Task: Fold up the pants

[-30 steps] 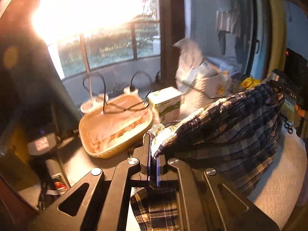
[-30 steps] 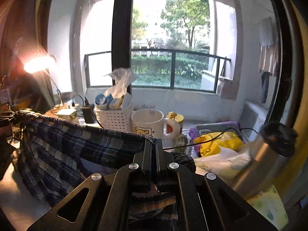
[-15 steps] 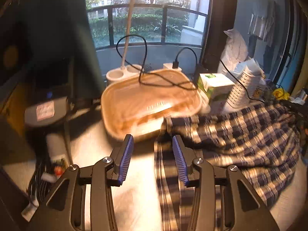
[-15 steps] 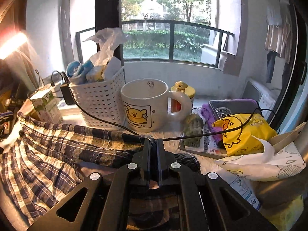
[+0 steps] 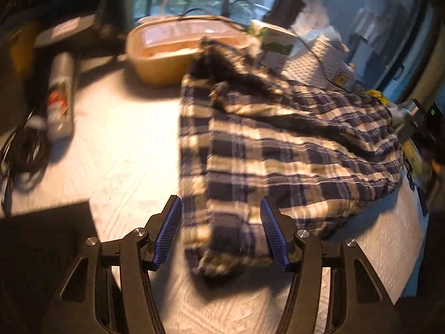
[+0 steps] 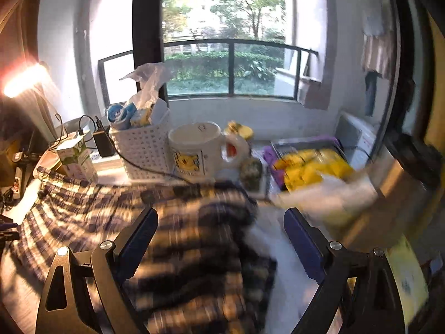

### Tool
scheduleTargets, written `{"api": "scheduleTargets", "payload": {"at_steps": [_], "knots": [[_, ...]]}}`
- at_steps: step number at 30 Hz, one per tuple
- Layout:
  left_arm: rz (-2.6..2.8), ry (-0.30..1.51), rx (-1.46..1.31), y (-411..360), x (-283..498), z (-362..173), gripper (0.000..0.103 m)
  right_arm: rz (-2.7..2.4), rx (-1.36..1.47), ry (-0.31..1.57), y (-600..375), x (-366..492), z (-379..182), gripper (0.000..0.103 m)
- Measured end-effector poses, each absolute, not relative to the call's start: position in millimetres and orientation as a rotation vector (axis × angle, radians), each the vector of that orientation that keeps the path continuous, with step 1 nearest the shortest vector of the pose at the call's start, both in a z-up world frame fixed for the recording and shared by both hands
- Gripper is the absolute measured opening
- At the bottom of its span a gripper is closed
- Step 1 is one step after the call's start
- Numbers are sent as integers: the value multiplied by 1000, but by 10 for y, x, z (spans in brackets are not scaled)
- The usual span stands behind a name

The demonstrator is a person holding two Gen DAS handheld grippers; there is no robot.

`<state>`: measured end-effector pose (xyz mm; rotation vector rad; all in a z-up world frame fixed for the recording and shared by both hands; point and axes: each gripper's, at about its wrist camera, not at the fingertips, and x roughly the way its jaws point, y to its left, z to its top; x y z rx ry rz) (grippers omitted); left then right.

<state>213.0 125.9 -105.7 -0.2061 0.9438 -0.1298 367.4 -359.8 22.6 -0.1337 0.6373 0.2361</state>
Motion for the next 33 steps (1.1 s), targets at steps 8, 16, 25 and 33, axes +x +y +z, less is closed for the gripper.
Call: {"api": "scheduleTargets", "payload": {"at_steps": [8,16,25,33], "knots": [[-103,929,-247,1342,2000,-1072,63,222,109,821,-4120,3317,-273,93],[-134,840,-262,1222,1965,-1097,26,302,307,872,-4054,3408,-555,30],[-108,869,-246,1125,1686,-1046,3,346,142,808,-3569,3077,-178,25],[-121,854,-251,1102,1102,-776,3,333,35,772,-3812,2493,363,25]]}}
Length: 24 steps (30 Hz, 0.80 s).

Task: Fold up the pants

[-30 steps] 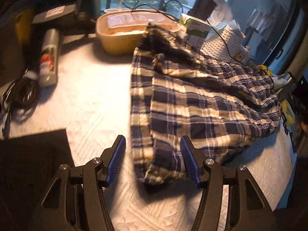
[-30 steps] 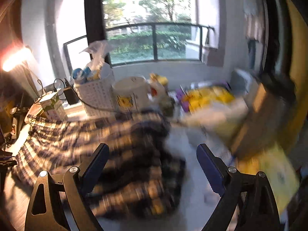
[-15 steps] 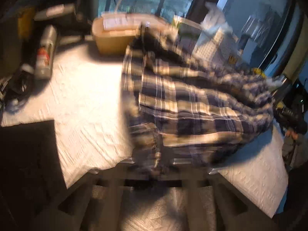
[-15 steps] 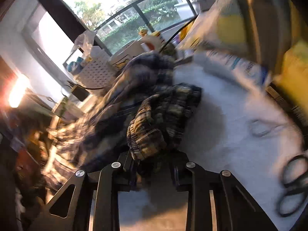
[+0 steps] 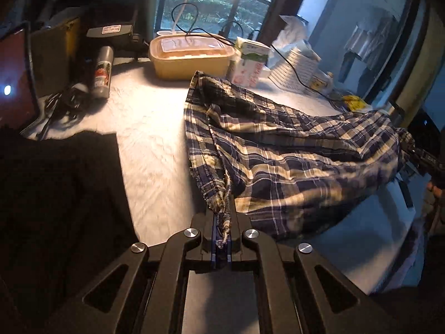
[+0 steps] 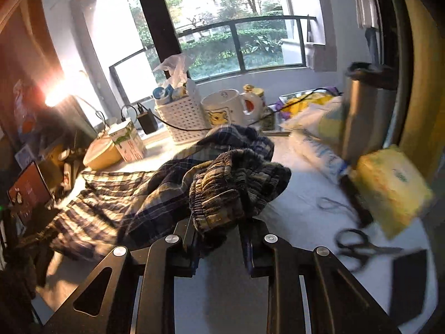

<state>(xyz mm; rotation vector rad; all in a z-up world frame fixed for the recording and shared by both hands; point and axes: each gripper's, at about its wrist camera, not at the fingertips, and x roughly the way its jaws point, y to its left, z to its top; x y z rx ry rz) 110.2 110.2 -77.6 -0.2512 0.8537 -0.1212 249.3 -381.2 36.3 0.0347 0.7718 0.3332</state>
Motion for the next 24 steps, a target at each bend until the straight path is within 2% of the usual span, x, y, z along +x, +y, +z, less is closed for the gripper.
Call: {"api": "scheduleTargets", "payload": {"at_steps": [4,7,10,12,14,15,20,24], "knots": [[-146,939,-234,1017,916,-925,4,304,52,849,-4028,2415,98,25],[-144,999,-237,1015,869,-1046,10,266,66,920,-4120,2431,-255,25],[-103,989,-247,1144,823,-949,15,250,102,928,-4187,2403,-394,33],[-56,957,-232,1249,814,-824,17,241,73,895,-4185,2368,-342,45],[-26,925,-224,1307,827,-719,18,208,30,849,-4194,2348,-227,68],[-23,907,-215,1312,863,-675,18,185,2,812,-4208,2333,-136,71],[-119,857,-149,1104,1185,-581,37,174,-1,697,-4269,2359,142,71],[-176,927,-146,902,1586,-781,38,200,32,715,-4198,2501,69,71]]}}
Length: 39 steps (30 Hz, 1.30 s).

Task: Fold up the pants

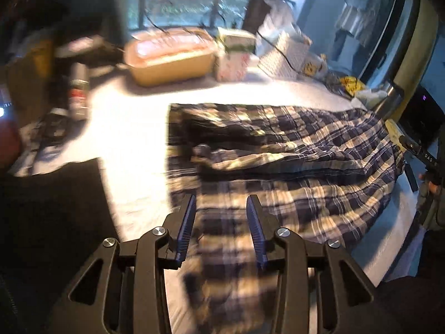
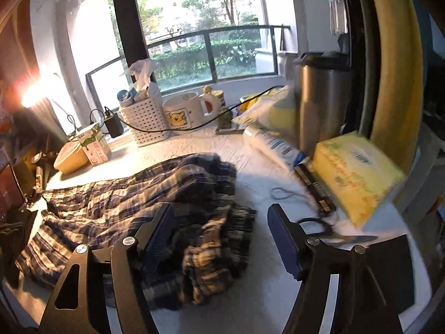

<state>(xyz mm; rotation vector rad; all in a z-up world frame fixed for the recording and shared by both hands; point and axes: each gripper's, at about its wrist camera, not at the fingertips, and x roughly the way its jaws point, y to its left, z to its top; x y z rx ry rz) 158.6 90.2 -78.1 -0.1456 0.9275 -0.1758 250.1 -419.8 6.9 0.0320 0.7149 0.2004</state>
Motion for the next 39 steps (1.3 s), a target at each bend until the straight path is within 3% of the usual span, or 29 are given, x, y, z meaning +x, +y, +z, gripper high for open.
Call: {"api": "scheduleTargets", "payload": {"at_steps": [5,6,7,8,15,24,25,28,29,37,39], "knots": [[-127,998,-118,889,1764,-1046,35,224,41,733,-4068,2546,-58,71],[-126,991,-113,888,1744,-1049,29,225,39,737,-4055,2551,-80,71],[-123,986,-107,888,1722,-1043,10,225,37,742,-4054,2552,-98,71],[-120,982,-107,897,1691,-1040,1,223,34,748,-4049,2561,-122,71],[-69,907,-167,1051,1344,-894,0,220,39,761,-4022,2609,-158,71],[-100,955,-264,1129,1400,-969,0,245,8,767,-3858,2592,-164,71],[-102,959,-269,1121,1436,-982,5,246,7,765,-3855,2586,-158,71],[-114,979,-294,1099,1525,-1043,37,245,4,763,-3860,2558,-149,71],[-113,981,-294,1088,1549,-1064,38,244,3,764,-3866,2554,-151,71],[-177,957,-233,912,1628,-1034,37,226,14,783,-3956,2554,-222,71],[-208,951,-213,823,1615,-1023,22,230,17,785,-3941,2564,-241,71]]}}
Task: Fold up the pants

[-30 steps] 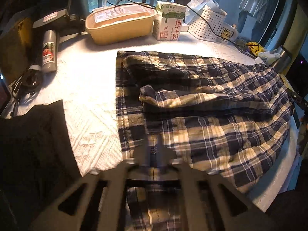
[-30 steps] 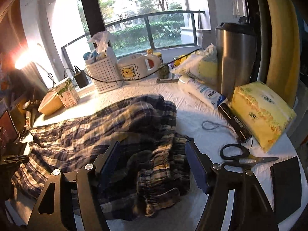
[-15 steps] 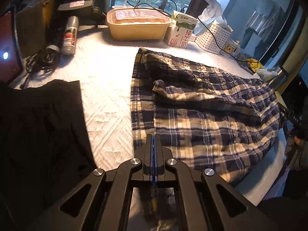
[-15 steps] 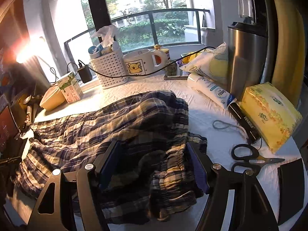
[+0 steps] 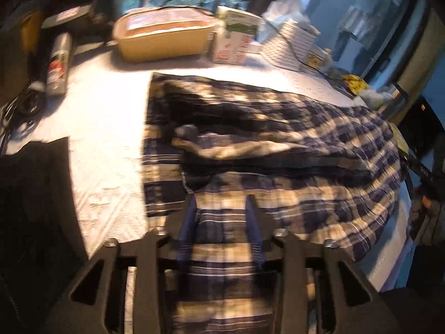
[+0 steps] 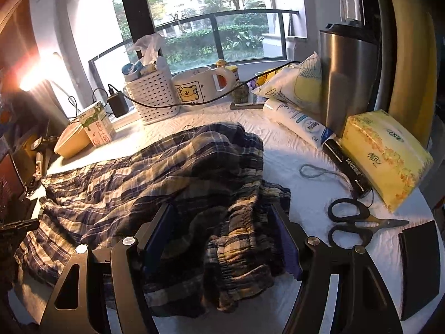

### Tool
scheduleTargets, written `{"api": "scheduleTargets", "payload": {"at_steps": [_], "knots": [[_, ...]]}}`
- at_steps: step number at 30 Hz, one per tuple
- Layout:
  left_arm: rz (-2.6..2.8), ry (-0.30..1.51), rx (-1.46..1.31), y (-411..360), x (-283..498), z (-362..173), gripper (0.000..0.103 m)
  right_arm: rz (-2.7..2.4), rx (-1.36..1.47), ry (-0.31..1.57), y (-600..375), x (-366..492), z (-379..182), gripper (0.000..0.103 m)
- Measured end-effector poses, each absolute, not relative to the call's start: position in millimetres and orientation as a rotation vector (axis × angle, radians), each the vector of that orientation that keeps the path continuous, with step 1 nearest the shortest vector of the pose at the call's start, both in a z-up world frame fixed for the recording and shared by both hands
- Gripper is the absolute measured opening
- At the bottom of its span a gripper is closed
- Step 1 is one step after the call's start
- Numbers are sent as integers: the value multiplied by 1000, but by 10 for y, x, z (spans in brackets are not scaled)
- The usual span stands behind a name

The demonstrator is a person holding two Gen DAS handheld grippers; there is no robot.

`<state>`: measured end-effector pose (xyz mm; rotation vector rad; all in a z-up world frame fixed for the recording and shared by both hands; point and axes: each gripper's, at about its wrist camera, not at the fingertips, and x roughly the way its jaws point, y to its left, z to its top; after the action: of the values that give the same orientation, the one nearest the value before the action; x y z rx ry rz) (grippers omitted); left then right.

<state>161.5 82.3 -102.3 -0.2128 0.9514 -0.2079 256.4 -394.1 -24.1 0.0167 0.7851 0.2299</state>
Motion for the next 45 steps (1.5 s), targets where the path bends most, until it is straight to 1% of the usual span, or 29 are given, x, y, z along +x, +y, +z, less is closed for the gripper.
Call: {"api": "scheduleTargets", "payload": {"at_steps": [1,3,4,5,6,8,15,19,22,24,27,28,29,30,31,32,34,37,45], "knots": [[-214,952,-212,799,1613,-1023,17,232,17,786,-3933,2568,-249,71],[-222,947,-214,772,1590,-1038,14,236,11,787,-3904,2573,-263,71],[-216,951,-212,773,1588,-1056,10,236,10,787,-3896,2576,-268,71],[-209,955,-211,777,1586,-1072,9,237,7,788,-3891,2578,-275,71],[-201,953,-209,787,1576,-1092,4,238,8,789,-3891,2581,-278,71],[-188,947,-201,794,1551,-1087,1,238,11,791,-3897,2587,-288,71],[-77,880,-207,948,1384,-883,0,239,13,793,-3907,2572,-298,71],[-36,890,-201,1047,1262,-848,0,239,12,795,-3901,2573,-305,71],[-26,938,-213,1066,1180,-952,0,245,11,799,-3878,2581,-321,71],[-31,973,-240,1070,1151,-1043,1,249,7,802,-3857,2587,-339,71],[-40,979,-288,1147,1152,-987,2,253,0,816,-3839,2599,-371,71],[-40,981,-302,1192,1170,-948,5,254,-4,820,-3835,2603,-379,71],[-34,974,-310,1251,1195,-887,17,255,-7,823,-3836,2605,-387,71],[-21,959,-305,1303,1214,-826,26,256,-9,825,-3839,2607,-395,71],[-8,936,-296,1347,1223,-762,38,256,-8,826,-3846,2607,-397,72],[1,917,-290,1382,1247,-712,40,256,-3,825,-3858,2607,-397,71],[8,885,-280,1470,1373,-598,40,255,5,820,-3878,2607,-391,72],[-32,887,-236,1422,1679,-562,40,251,15,805,-3911,2603,-356,72],[-111,946,-145,1064,2339,-805,40,238,1,754,-3962,2724,-136,72]]}}
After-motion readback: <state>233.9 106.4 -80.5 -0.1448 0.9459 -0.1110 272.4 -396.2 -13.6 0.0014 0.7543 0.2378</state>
